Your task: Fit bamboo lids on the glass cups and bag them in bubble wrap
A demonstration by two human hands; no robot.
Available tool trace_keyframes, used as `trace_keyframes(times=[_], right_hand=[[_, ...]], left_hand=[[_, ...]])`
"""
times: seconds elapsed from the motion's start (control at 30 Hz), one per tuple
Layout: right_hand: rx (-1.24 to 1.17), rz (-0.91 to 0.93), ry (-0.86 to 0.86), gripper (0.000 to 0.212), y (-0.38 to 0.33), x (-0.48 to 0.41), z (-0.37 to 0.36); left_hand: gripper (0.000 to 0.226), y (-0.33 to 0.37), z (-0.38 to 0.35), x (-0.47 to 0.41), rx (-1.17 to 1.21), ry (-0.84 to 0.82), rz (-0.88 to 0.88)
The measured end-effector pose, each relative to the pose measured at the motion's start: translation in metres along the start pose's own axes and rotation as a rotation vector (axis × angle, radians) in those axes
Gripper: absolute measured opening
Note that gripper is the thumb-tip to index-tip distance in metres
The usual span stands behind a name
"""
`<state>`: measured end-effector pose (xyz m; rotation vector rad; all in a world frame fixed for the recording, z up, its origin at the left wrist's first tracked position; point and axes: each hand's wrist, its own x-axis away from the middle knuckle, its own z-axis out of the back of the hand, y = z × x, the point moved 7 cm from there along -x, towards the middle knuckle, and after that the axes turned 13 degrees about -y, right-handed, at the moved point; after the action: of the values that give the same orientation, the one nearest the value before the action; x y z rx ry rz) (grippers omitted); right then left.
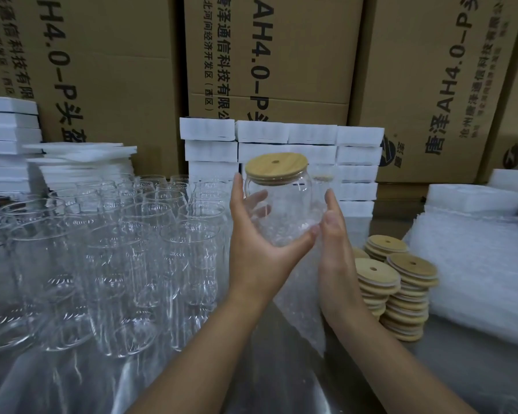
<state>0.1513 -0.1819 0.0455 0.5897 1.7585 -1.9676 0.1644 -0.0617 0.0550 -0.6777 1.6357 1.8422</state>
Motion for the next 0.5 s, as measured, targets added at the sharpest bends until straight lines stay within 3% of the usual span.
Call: trace_keyframes(times=[0.13,0.3,0.4,0.5], right_hand=[[-0.038,-0.038,-0.085,0.087,0.011,-0.003,-0.006],[0.03,-0.097,-0.17,0.088,0.012,0.0,-0.013],[-0.005,-0.092,-0.196,0.073,0.012,0.001,-0.015],[0.03,-0.089,-0.168,0.085,0.013,-0.001,-0.012]], left_hand=[[0.111,-0.003,0.003,0.0,0.101,0.058,-0.001],[0.093,-0.004,0.003,0.001,0.19,0.068,-0.008],[0.081,-0.006,0.0,-0.002,0.283,0.026,0.038],[0.064,-0.009,0.005,-0.005,0.389,0.053,0.062]])
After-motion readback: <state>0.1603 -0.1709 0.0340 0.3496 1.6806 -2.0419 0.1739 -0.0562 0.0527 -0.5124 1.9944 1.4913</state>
